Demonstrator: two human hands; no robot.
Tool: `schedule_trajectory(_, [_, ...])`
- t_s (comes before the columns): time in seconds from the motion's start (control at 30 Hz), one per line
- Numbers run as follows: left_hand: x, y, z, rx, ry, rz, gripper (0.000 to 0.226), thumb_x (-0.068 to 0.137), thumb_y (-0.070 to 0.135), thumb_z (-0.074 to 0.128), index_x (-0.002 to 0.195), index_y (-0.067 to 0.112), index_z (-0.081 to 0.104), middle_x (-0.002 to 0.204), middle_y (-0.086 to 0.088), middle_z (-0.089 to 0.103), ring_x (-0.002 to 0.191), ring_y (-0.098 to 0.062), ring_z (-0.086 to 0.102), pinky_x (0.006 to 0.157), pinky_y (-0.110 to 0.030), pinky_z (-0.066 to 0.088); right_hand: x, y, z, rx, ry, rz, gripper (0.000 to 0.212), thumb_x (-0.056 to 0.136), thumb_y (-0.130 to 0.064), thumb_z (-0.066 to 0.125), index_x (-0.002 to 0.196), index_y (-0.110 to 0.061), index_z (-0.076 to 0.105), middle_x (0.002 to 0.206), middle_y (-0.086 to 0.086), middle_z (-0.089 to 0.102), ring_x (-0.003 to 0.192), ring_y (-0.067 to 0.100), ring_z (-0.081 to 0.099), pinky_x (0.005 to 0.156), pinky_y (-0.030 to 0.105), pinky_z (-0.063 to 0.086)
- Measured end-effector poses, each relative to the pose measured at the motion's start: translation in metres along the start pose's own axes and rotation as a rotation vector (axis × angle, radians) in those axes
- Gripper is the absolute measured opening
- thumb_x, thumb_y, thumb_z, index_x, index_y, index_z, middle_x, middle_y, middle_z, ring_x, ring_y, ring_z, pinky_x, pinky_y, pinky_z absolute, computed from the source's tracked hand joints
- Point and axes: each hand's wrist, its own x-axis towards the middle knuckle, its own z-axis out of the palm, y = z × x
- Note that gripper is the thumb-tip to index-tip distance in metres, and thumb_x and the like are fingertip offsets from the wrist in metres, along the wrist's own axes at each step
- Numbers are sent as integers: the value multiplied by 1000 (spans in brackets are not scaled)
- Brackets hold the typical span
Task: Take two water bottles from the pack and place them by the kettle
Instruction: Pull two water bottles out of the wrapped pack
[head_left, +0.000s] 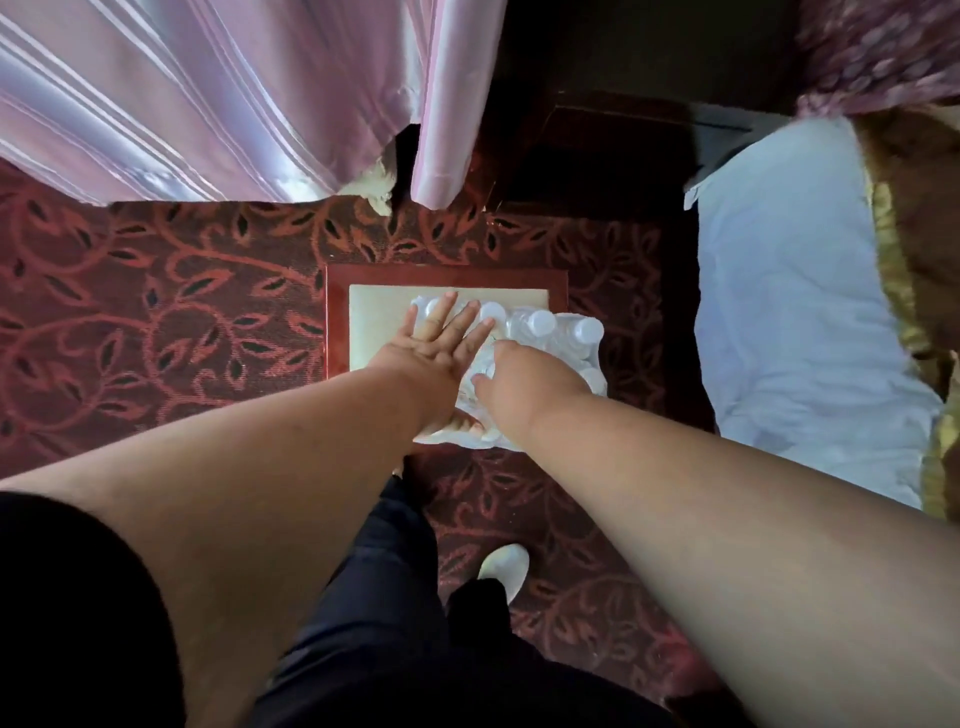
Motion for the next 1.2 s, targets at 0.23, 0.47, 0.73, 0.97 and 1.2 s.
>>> schedule_trajectory(0.23, [-28, 20, -15, -188, 136, -95, 122, 81, 81, 51, 158, 19, -20, 169, -4, -20, 152, -27, -24, 125, -49, -2, -78, 22, -33, -5, 136, -122, 38, 102, -37, 49, 134, -18, 60, 127, 5, 65, 110, 30, 65, 84, 38, 54])
schedule_trajectory(0.47, [-76, 72, -50, -892, 544, -136, 86, 74, 59, 78, 139, 40, 25, 131, 2, 64, 108, -26, 66, 79, -34, 46, -128, 44, -85, 292, 338, -160, 21, 87, -38, 58, 83, -20, 68, 76, -4, 61, 77, 23, 60, 64, 34, 49])
schedule_trajectory(0.73, [-94, 73, -89, -1088, 556, -209, 80, 71, 77, 68, 134, 33, 46, 104, 15, 68, 93, -10, 67, 83, -35, 57, -137, 56, -103, 672, 377, -211, 37, 101, -54, 46, 113, -25, 65, 92, -9, 66, 83, 13, 63, 72, 32, 49])
schedule_trajectory(0.97, [-63, 58, -70, -1269, 409, -291, 52, 84, 66, 64, 117, 25, 66, 102, 2, 76, 91, -21, 72, 82, -43, 59, -93, 56, -14, 560, -13, -120, 91, 92, -37, 68, 163, -31, 11, 115, -8, 62, 83, 8, 61, 69, 21, 47])
schedule_trajectory(1.2, [-26, 56, -50, -1102, 247, -517, 60, 82, 70, 59, 112, 17, 64, 103, -6, 63, 87, -27, 66, 69, -35, 47, -46, 20, 30, 643, 61, 77, 87, 85, -42, 76, 150, -19, 23, 129, 10, 62, 113, 32, 67, 96, 44, 55])
